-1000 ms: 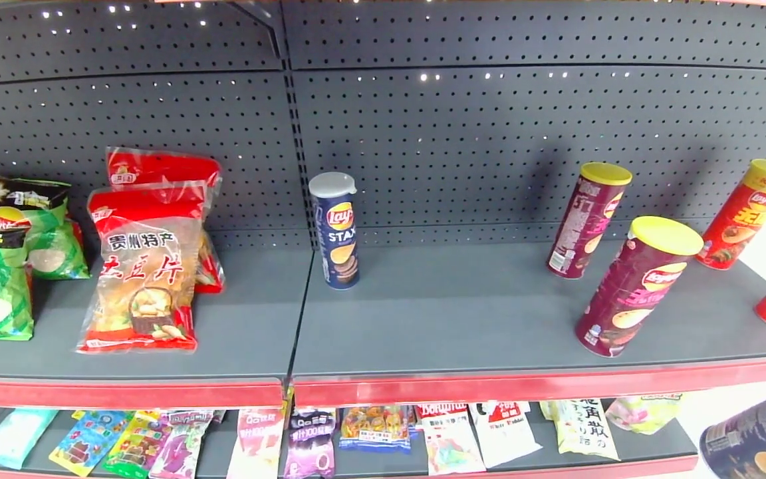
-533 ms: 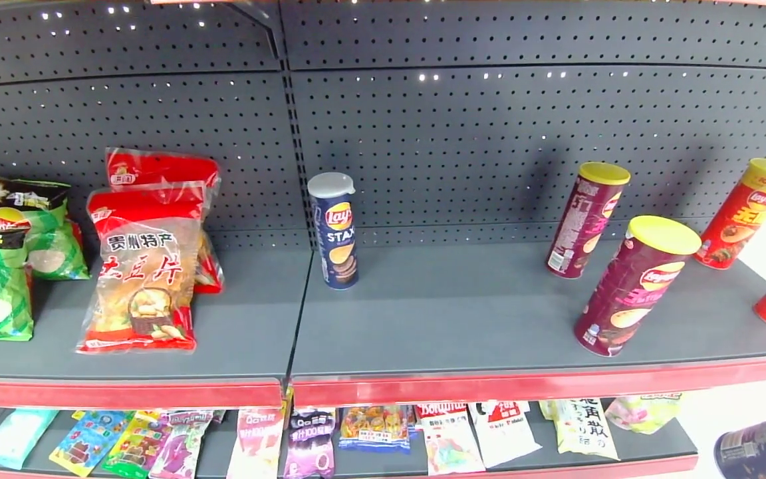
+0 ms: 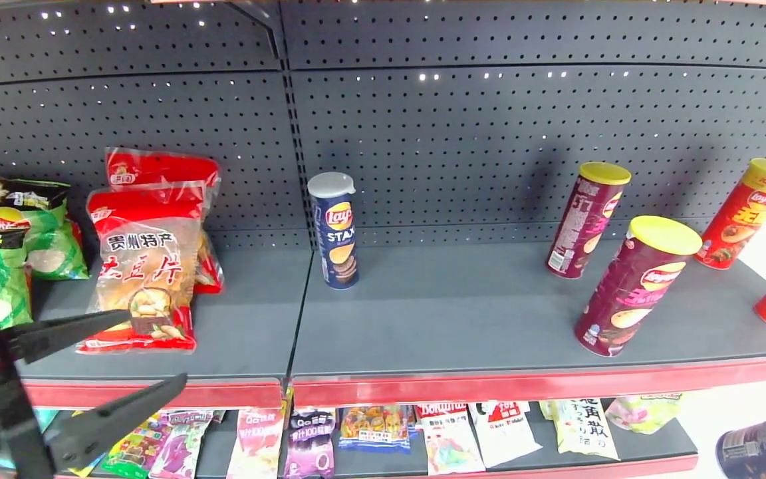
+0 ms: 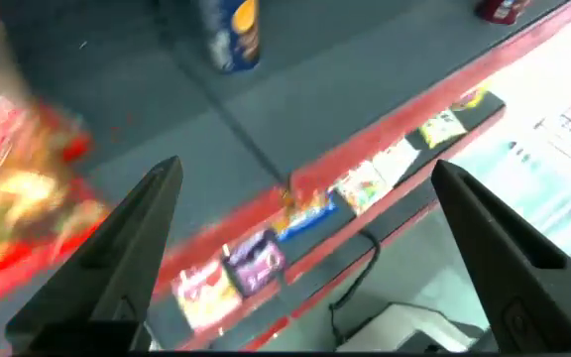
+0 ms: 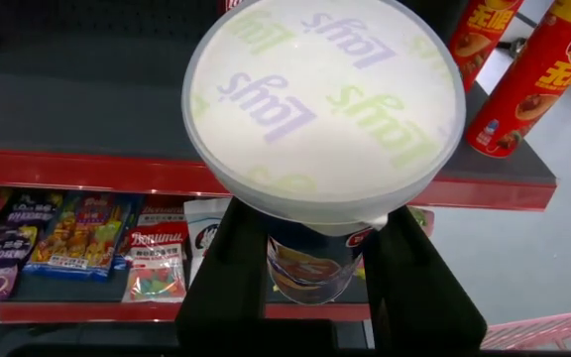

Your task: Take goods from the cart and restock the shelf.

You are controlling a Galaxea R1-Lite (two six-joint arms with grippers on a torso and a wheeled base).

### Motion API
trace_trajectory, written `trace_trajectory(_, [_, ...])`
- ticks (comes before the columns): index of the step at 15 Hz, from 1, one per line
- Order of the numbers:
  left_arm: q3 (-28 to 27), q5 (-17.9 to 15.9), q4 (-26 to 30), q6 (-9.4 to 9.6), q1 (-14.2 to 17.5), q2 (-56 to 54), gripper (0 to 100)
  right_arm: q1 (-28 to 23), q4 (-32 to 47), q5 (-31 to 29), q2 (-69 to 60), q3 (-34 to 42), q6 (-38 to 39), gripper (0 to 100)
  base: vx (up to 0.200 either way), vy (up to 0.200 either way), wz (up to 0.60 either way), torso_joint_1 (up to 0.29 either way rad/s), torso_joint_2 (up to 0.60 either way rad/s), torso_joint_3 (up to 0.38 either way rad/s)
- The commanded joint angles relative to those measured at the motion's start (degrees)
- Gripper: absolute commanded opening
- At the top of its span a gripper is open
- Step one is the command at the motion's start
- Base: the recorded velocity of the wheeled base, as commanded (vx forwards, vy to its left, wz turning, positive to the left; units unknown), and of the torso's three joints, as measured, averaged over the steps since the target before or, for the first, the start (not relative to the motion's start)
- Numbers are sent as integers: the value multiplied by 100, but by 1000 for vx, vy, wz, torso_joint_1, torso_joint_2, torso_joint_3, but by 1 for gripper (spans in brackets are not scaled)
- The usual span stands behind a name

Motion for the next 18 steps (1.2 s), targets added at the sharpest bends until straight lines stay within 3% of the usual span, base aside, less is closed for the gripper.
trace_trajectory(1, [-386,-395,-1500,43,-285,2375,100,1,-4,-2,15,-38,-2,0,0,0,0,0,0,0])
trace_trajectory(4, [-1291,-588,-1746,61,-241,3552,100,1,-4,-2,15,-38,-2,0,0,0,0,0,0,0])
trace_trajectory(6, [-1730,-913,-1755,263,-224,4018,100,1,-4,-2,15,-56,-2,0,0,0,0,0,0,0])
trace_trajectory(7, [-2108,-1256,-1755,658,-65,4414,100,1,-4,-2,15,-56,-2,0,0,0,0,0,0,0])
trace_trajectory(8, [-2469,-1388,-1737,1054,66,4765,100,-7,-4,-11,24,-56,-2,0,0,0,0,0,0,0])
trace_trajectory(9, [-2776,-1441,-1737,1265,119,5047,100,-7,-4,-11,42,-56,-2,0,0,0,0,0,0,0])
trace_trajectory(14, [-3303,-1423,-1808,1300,84,5460,100,-7,-4,-134,24,-30,16,0,0,0,0,0,0,0])
trace_trajectory(15, [-3453,-1405,-2027,1282,84,5679,100,-7,-4,-134,33,-21,16,0,0,0,0,0,0,0])
trace_trajectory(18, [-3620,-1300,-2519,1019,31,5873,100,1,128,-178,7,-30,16,0,0,0,0,0,0,0])
